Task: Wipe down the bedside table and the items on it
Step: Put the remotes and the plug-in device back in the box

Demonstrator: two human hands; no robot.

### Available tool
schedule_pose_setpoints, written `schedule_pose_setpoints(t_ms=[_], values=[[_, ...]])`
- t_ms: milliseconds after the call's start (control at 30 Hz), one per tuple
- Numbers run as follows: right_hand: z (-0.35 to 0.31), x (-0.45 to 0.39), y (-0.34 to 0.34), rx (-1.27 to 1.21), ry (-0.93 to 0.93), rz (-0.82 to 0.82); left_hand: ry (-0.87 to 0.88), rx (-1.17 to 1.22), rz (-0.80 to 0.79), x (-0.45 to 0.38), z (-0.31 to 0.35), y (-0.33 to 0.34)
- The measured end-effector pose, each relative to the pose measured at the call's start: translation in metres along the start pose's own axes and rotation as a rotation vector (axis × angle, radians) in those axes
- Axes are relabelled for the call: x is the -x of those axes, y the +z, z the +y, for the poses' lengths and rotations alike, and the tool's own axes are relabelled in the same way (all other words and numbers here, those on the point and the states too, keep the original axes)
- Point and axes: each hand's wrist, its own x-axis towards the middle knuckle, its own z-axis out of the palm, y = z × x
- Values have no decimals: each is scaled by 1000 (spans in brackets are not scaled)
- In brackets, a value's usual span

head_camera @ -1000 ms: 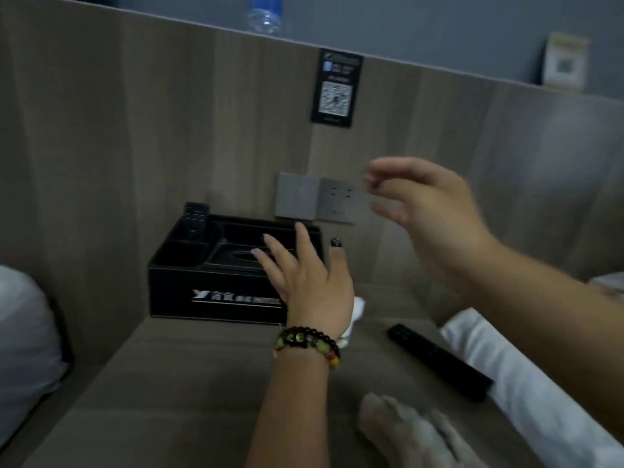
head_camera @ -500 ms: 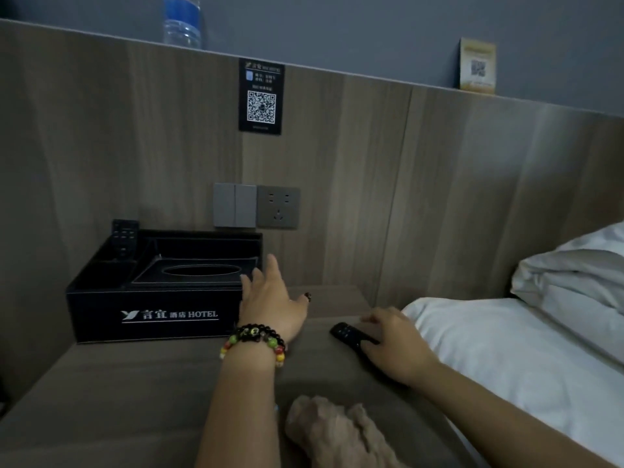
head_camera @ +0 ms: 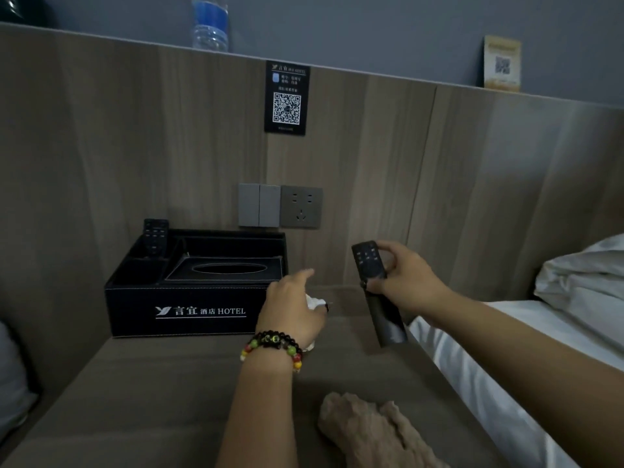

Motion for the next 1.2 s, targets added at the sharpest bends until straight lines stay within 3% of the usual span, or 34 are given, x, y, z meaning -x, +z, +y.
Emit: schedule_pose_setpoints(t_ms=[167,367,567,700,800,933,1000,1100,1200], values=[[-34,1,-8,-219,12,17,61,-140,89,11,-13,18],[-54,0,-11,-307,1,25,-10,-244,163,16,-18,20],[-64,-10,-14,-325,-30,52,-112,-53,-26,8,-15,17],[-81,-18,-15,-388,-63,60,-197,212,-36,6,-21,5],[-99,-26,-17,-401,-142,107,-252,390,116,6,-25,-13],[-114,-48,-9,-264,-296,388,-324,702,298,0,-27,-45],[-126,-61,10,-314,-297,445,-380,877,428,-3,-29,-61],[-153,-75,57,-374,-343,389,-461,1101,717,-1,-40,-82],[-186,-83,110,-442,-428,224,-531,1374,825,8,-55,-95]])
